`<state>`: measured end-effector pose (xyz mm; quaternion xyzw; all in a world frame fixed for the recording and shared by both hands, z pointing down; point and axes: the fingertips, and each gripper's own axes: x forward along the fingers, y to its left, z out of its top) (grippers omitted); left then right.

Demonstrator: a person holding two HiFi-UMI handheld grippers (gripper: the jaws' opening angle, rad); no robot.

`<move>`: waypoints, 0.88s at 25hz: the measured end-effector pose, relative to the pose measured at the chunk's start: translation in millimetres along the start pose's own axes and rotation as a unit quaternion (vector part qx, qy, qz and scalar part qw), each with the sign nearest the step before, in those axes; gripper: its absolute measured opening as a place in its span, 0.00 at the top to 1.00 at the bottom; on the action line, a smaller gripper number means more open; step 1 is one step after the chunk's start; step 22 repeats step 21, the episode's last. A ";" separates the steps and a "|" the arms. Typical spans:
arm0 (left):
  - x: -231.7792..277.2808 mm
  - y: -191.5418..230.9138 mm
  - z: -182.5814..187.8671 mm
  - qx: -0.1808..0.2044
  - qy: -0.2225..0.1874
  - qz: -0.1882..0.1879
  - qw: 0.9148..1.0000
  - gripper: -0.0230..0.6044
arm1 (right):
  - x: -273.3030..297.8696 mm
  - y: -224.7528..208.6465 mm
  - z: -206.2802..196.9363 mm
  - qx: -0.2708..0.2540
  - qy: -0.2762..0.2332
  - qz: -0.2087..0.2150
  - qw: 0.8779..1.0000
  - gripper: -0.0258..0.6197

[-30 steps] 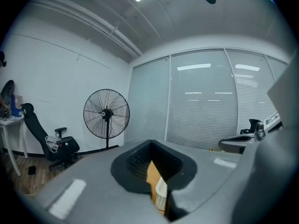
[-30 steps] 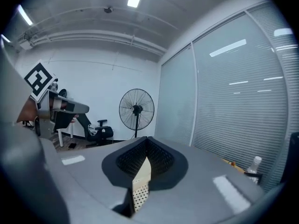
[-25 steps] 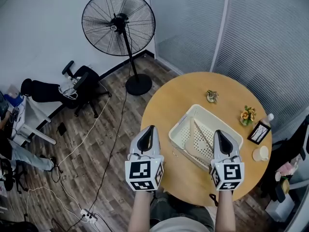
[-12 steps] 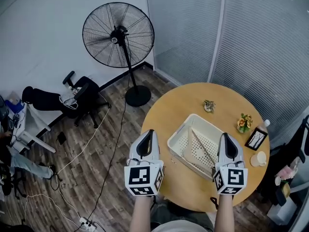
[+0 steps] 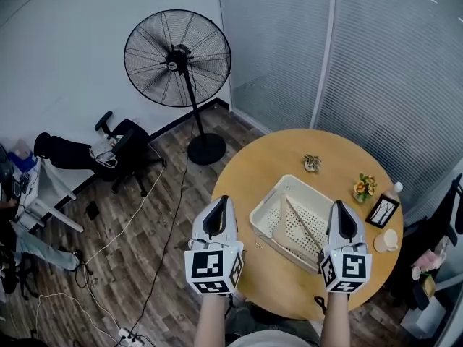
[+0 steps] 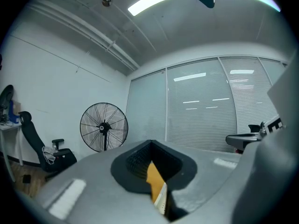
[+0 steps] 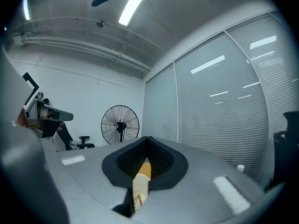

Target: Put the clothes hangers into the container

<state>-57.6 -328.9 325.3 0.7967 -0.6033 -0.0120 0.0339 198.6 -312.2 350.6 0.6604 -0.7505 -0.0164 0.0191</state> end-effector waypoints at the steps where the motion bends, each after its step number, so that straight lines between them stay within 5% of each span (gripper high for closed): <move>1: 0.3 0.1 0.5 -0.001 0.000 0.000 1.000 0.96 | 0.1 -0.3 0.4 0.000 0.000 -0.001 1.000 0.92; 22: 7.1 -0.3 9.0 0.004 -0.007 0.001 1.000 0.96 | 3.7 -10.2 5.4 -0.005 0.001 -0.006 1.000 0.92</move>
